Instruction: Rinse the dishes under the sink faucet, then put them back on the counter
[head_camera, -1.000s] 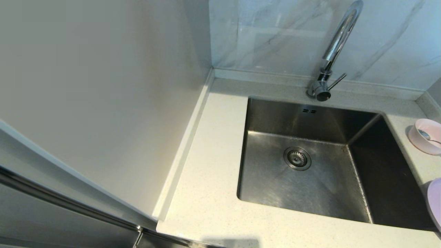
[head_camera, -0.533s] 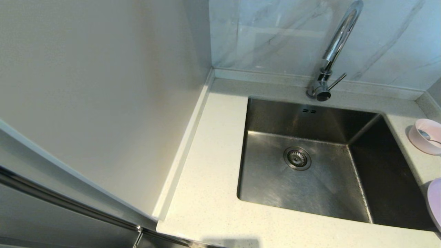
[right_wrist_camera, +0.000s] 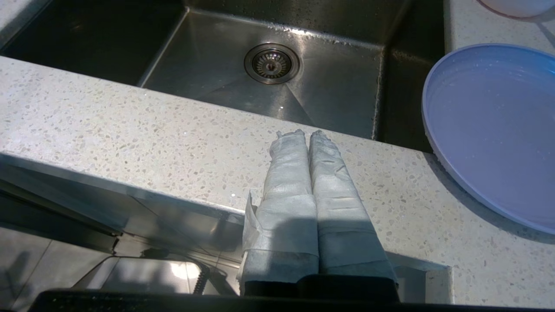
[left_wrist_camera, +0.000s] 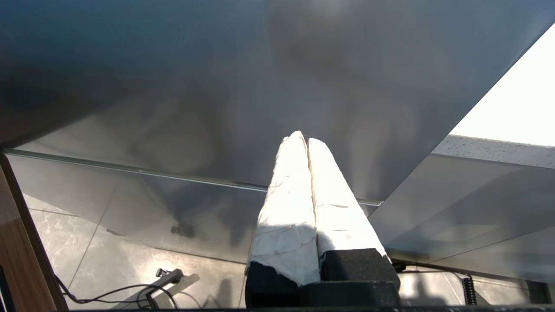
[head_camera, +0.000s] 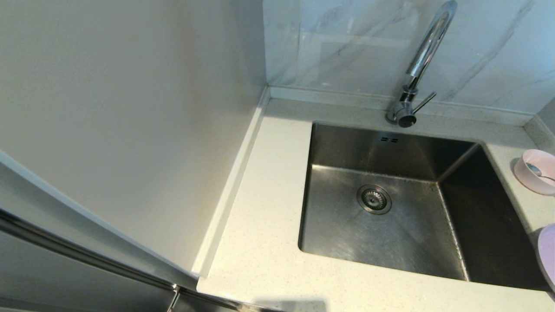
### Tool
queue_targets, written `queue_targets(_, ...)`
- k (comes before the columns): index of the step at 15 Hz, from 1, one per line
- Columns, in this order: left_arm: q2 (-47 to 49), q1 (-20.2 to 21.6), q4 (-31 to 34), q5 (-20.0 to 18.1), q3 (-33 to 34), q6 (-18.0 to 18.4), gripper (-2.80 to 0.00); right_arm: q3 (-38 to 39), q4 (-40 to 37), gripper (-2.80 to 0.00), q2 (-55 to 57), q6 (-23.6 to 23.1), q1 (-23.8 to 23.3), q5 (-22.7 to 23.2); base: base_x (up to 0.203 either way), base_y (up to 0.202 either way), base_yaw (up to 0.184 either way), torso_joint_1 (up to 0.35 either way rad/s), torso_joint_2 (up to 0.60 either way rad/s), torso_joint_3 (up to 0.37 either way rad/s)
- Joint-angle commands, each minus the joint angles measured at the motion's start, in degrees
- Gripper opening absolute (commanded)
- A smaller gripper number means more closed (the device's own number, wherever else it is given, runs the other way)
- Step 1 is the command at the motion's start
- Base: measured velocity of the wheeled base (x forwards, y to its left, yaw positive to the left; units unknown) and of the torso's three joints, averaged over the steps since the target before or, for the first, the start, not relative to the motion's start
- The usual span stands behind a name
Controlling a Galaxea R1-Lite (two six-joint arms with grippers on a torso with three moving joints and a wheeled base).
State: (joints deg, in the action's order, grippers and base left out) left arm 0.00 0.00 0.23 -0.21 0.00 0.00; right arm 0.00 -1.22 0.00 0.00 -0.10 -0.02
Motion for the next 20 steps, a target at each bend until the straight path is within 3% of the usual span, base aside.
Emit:
queue_targets(1, 0.00, 0.00, 0.03, 0.03, 0.00, 0.00, -2.80, 0.44, -0.01, -2.80, 0.09, 0.00, 0.01, 0.02, 0.000, 0.000, 0.000, 0.000, 0.00, 0.000)
queue_targets(20, 0.00, 0.00, 0.03, -0.01, 0.00, 0.00, -2.80, 0.44, -0.01, -2.80, 0.09, 0.09, 0.01, -0.06, 0.000, 0.000, 0.000, 0.000, 0.00, 0.000)
